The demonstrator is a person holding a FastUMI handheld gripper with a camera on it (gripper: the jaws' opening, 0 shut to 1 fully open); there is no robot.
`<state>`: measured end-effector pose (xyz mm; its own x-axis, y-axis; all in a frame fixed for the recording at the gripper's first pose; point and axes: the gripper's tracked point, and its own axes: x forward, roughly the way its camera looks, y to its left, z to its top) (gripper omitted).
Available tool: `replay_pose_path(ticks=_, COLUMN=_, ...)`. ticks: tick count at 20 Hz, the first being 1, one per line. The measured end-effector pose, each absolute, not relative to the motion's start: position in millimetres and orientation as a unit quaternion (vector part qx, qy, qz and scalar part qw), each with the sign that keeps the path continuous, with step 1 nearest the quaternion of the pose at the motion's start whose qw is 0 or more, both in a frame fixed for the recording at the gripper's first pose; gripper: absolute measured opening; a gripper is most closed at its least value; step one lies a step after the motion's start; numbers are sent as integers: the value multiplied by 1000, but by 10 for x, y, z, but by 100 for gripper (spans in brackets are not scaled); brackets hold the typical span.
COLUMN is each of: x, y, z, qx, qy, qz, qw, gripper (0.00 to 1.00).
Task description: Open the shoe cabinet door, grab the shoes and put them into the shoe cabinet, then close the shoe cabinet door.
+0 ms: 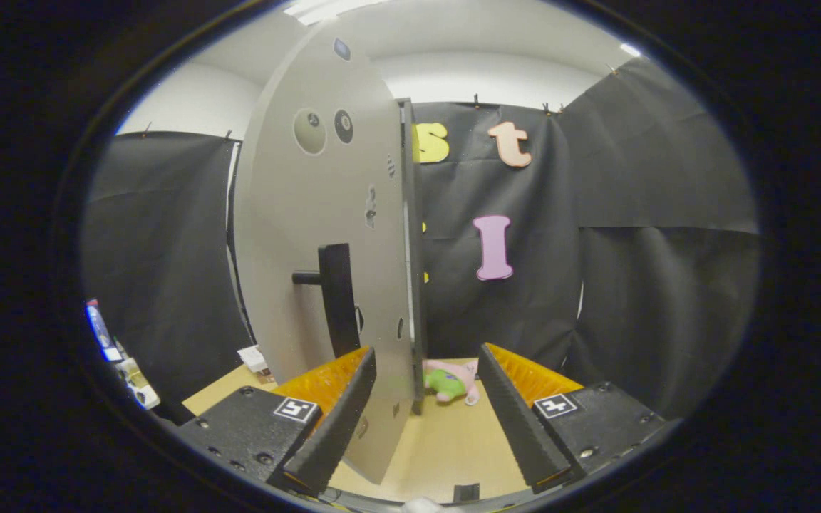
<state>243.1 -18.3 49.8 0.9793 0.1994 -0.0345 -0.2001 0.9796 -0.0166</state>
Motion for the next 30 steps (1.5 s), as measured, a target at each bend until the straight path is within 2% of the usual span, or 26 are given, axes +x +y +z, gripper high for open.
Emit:
replay_pose_path(ticks=13, x=2641, y=1556, z=411, qx=-6, qy=-4, qz=117, qw=993, gripper=98)
replay_pose_path(ticks=20, x=2372, y=1501, z=397, qx=-15, qy=1, qz=86, qw=996, gripper=98)
replay_pose_path(ticks=30, x=1486, y=844, z=492, qx=-32, qy=-23, qz=21, qw=999, gripper=98)
